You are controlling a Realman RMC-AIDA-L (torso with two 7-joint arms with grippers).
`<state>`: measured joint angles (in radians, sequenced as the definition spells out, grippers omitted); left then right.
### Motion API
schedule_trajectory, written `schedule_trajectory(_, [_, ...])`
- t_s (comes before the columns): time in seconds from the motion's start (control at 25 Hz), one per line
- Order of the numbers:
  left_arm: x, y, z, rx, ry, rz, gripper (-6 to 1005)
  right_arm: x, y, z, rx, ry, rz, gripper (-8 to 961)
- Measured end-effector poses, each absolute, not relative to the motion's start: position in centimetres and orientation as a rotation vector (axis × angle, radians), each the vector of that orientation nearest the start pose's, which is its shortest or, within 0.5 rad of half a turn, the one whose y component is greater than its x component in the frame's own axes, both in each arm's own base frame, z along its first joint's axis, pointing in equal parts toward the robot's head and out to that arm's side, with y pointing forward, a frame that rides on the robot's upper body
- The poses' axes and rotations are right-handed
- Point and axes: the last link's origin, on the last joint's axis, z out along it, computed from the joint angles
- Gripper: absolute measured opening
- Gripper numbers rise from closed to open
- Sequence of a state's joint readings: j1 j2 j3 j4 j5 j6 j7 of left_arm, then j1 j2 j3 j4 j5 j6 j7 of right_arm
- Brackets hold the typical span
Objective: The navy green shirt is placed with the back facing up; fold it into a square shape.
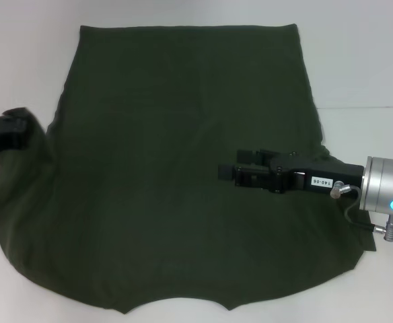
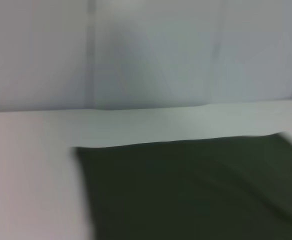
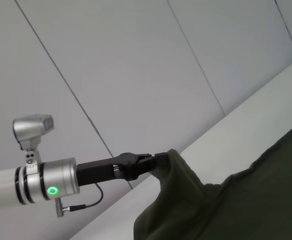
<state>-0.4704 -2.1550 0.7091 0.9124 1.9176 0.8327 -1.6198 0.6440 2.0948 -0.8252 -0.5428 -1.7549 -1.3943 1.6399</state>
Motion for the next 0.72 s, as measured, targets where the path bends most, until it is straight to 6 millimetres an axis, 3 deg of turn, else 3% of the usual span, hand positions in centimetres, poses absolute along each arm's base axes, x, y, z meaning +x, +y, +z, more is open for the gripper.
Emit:
schedule_trajectory(0.24, [-27.4, 39.2, 4.6, -2.100, -0.878, -0.599, -2, 21.3, 36.7, -2.5, -2.611, 0.968, 0.944, 900])
schedule_trajectory(0.48, [-24.6, 38.6, 0.1, -2.287, -0.894, -0.634, -1, 21.6, 36.5, -2.5, -2.614, 0.960, 0.933, 900])
schedule_trajectory(0.72, [-24.2, 38.4, -0.8, -2.316, -0.913, -0.629, 81, 21.7, 36.5, -2.4, -2.616, 0.959, 0.931, 899])
